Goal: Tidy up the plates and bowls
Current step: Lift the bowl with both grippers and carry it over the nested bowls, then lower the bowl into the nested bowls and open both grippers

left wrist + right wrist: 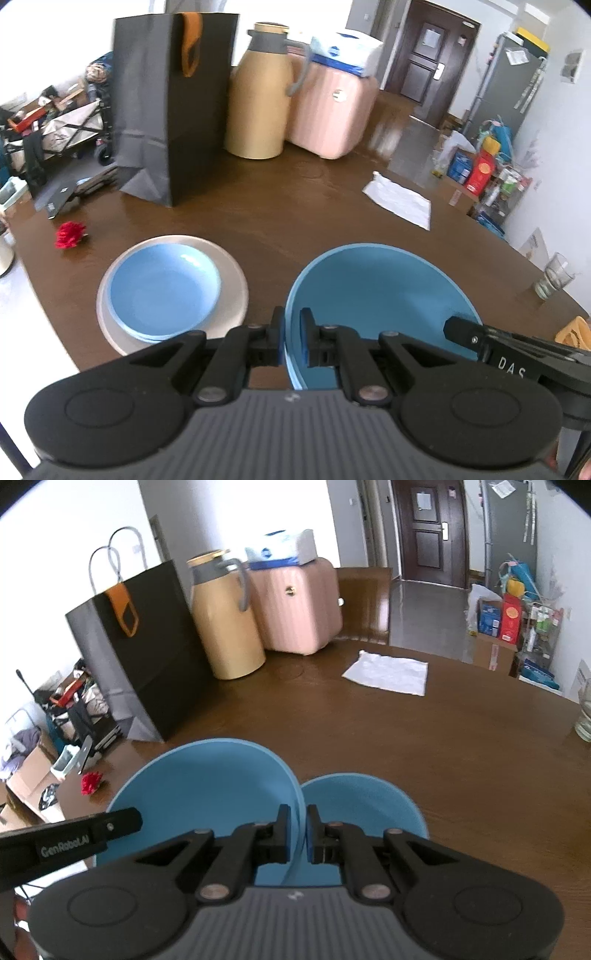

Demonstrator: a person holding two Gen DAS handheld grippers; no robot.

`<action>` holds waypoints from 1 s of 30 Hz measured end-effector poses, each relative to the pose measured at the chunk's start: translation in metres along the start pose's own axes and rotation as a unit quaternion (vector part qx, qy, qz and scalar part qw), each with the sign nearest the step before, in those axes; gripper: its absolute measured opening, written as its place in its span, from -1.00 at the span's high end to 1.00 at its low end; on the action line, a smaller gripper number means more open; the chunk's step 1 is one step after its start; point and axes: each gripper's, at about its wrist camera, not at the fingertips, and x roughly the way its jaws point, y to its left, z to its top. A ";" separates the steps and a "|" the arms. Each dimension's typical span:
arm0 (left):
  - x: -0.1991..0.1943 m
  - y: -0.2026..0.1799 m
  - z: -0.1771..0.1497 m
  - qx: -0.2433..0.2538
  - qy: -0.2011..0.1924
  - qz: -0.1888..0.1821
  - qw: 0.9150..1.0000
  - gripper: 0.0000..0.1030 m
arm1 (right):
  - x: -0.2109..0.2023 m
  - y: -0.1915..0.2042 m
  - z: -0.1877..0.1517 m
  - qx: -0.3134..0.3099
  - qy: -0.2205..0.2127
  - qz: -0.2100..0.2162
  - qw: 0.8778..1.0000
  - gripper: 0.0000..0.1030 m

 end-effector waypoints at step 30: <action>0.076 -0.062 -0.025 0.105 0.008 -0.035 0.994 0.84 | 0.047 -0.076 -0.020 -0.004 -0.006 -0.045 0.999 0.85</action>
